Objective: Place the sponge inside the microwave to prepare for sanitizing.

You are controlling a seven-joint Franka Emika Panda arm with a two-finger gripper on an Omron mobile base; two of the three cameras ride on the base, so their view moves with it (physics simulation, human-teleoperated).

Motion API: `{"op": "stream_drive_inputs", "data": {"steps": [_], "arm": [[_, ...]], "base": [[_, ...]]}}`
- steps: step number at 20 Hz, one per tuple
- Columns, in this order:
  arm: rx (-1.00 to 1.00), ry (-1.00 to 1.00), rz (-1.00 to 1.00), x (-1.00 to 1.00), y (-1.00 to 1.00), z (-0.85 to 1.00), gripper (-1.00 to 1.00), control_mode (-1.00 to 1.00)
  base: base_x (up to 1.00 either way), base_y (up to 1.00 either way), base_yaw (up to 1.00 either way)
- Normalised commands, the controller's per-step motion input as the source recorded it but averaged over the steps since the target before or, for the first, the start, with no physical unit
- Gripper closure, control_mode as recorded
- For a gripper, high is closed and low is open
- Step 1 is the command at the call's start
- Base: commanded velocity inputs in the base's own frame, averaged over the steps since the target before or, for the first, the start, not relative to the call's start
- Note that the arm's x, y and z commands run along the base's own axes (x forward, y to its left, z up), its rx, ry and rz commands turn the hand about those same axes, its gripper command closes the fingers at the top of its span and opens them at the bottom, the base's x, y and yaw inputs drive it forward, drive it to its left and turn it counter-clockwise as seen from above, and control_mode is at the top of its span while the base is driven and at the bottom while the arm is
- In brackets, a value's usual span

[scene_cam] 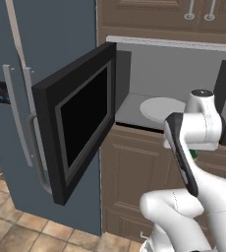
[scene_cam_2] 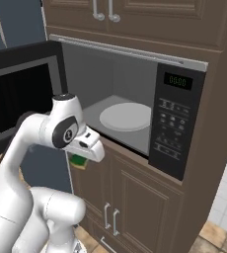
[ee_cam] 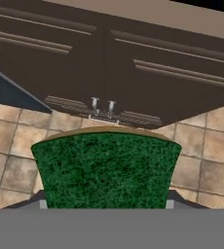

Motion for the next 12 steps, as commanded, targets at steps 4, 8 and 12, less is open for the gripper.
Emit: {"op": "stream_drive_inputs", "data": {"steps": [4,8,12], "arm": [[-0.14,-0.29,0.00,-0.03,0.05,0.37,1.00,-1.00],[-0.14,-0.23,-0.01,0.08,0.00,0.41,1.00,-1.00],[-0.11,-0.29,-0.04,0.26,0.00,0.32,1.00,-1.00]], "base": [[0.00,0.00,0.00],[0.00,0.00,0.00],[0.00,0.00,0.00]]}}
